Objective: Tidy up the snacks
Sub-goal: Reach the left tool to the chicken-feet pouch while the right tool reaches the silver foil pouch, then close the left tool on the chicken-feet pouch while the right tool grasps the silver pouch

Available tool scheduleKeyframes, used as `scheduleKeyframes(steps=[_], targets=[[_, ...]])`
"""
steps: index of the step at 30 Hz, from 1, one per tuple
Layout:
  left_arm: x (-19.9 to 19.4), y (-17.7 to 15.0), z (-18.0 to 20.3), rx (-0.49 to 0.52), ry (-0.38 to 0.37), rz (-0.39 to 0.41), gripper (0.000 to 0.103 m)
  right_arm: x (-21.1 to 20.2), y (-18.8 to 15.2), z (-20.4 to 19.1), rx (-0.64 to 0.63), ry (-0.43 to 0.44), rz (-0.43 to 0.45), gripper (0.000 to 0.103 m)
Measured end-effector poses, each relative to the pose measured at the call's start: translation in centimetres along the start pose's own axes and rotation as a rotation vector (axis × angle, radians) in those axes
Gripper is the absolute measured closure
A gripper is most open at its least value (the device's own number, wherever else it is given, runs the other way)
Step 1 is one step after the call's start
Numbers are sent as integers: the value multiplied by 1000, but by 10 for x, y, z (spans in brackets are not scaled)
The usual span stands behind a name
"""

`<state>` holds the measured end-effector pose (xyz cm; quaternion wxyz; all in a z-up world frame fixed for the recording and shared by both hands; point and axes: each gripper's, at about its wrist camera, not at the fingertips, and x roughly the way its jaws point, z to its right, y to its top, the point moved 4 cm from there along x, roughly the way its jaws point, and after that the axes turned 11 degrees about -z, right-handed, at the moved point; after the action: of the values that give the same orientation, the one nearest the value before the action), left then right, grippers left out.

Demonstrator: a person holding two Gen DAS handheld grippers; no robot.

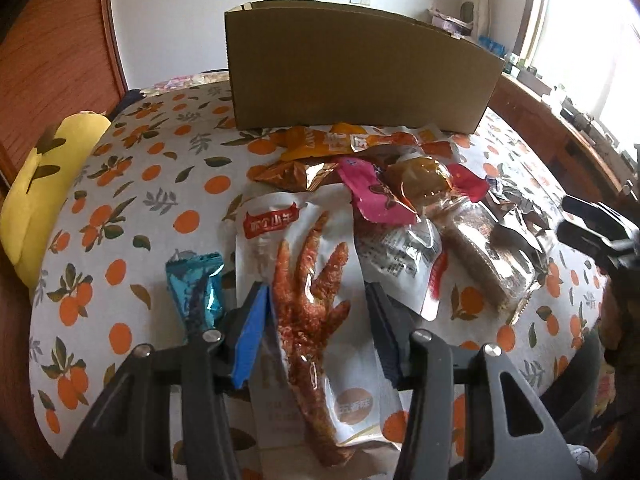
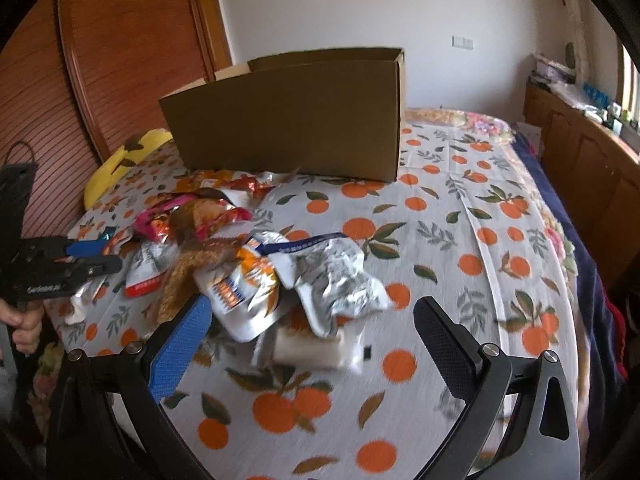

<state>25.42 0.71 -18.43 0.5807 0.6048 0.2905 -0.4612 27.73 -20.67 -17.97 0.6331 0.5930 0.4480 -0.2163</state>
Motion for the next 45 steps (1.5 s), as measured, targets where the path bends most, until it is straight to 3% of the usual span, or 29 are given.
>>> scheduleKeyframes(steps=[5,11,13,18,26,29,30,45], targets=[[-6,-4,4,5,-23,22,54,18,15,9,-18,15,-62,5],[-13,-7,3,0,-34,48,54,35,22,12,-65,32,-141,18],[-17,-7,2,-5,-42,56,54,37,23,15,-67,27,-160,27],[-22,-7,2,-6,-59,67,54,43,23,17,-98,-2,-198,32],[-24,-6,4,-3,-70,66,54,50,28,13,-119,-45,-186,31],[-26,-6,3,-7,-67,69,54,50,28,12,-130,-60,-179,33],[-27,-5,3,-11,-66,70,54,50,28,11,-134,-58,-175,39],[-29,-1,3,-21,-40,70,54,40,19,15,-116,-63,-133,41]])
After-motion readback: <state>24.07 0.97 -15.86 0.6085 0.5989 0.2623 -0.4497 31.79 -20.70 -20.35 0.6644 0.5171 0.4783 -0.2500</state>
